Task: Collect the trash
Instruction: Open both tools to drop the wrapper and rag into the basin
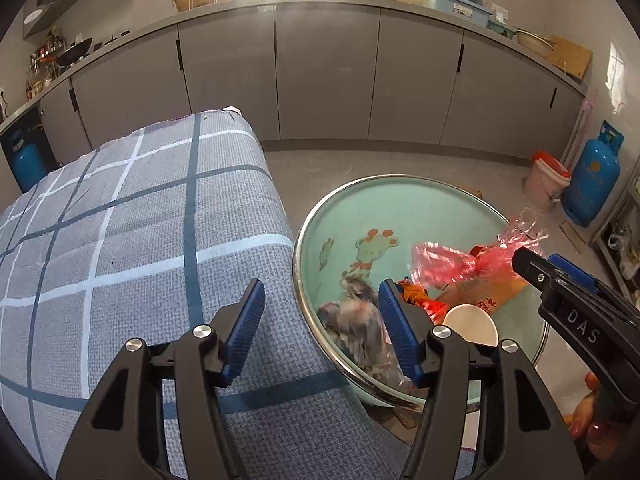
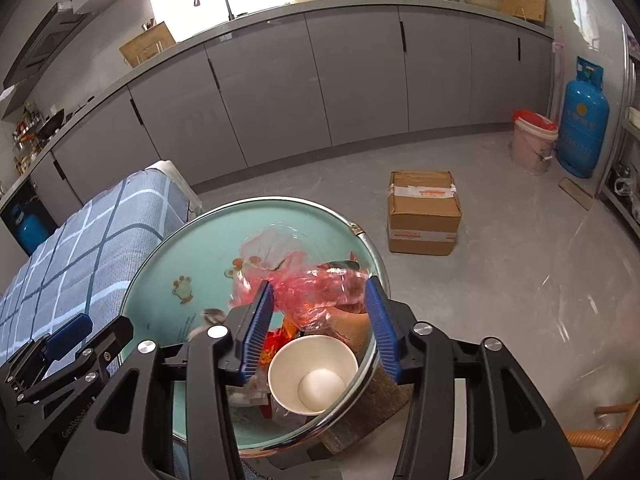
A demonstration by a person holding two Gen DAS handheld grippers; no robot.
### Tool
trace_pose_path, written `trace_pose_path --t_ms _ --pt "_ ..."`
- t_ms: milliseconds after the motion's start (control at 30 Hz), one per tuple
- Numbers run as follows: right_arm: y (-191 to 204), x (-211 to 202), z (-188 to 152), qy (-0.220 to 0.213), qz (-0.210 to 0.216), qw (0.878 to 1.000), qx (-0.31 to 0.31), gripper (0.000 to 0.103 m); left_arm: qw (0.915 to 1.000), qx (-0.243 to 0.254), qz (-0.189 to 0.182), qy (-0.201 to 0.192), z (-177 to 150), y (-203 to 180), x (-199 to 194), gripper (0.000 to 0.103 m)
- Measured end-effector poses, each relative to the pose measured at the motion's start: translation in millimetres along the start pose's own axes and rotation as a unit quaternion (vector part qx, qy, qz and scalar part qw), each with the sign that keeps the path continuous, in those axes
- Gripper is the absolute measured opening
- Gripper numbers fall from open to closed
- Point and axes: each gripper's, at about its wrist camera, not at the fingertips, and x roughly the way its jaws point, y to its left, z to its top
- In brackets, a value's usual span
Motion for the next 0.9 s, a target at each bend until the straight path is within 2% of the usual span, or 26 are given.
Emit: trace_pose_path --t_ms 100,200,267,333,400,467,600,733,900 --pt "-3.3 -1.2 0.5 -0.001 -0.003 1.0 0.012 0.063 0.9999 0.003 0.009 -0.008 -0.7 1.8 -3.9 0.069" --pt "-6.7 -3.4 1.4 -0.006 0.012 1.0 0.024 0.064 0.9998 0.0 0.015 -0.012 -1.6 4.9 -7.1 0.072" --pt "-7.7 -6.7 2.4 -0.015 0.024 0.999 0.03 0.069 0.9998 -0.007 0.012 -0.011 -2.5 9.1 -9.9 0.073" --pt "-10.2 -12.1 4.4 -0.031 0.047 0.997 0.046 0.073 0.9997 -0.007 0.014 -0.018 -3.6 11.1 -14.7 0.081" --pt "-11.4 -15.2 6.1 -0.038 0.059 0.996 0.056 0.073 0.9995 -0.007 0.02 -0.026 -4.5 12.7 -19.2 0.083" --pt "-10.7 -14.9 6.7 -0.036 0.045 0.997 0.055 0.073 0.9995 -0.007 0.021 -0.025 -5.2 14.5 -22.0 0.084" --pt "-7.8 -13.9 6.2 -0.025 0.044 0.997 0.058 0.073 0.9992 -0.013 0.025 -0.027 -9.7 23.7 -31.2 0.085" --pt "1.1 -19.6 -0.5 -0.023 0.041 0.998 0.044 0.08 0.9987 -0.028 0.034 -0.027 -19.0 39.7 -42.9 0.092" --pt "20.7 -29.3 -13.9 -0.02 0.042 0.999 0.013 0.081 0.9973 -0.039 0.052 -0.035 -30.3 61.9 -61.3 0.097"
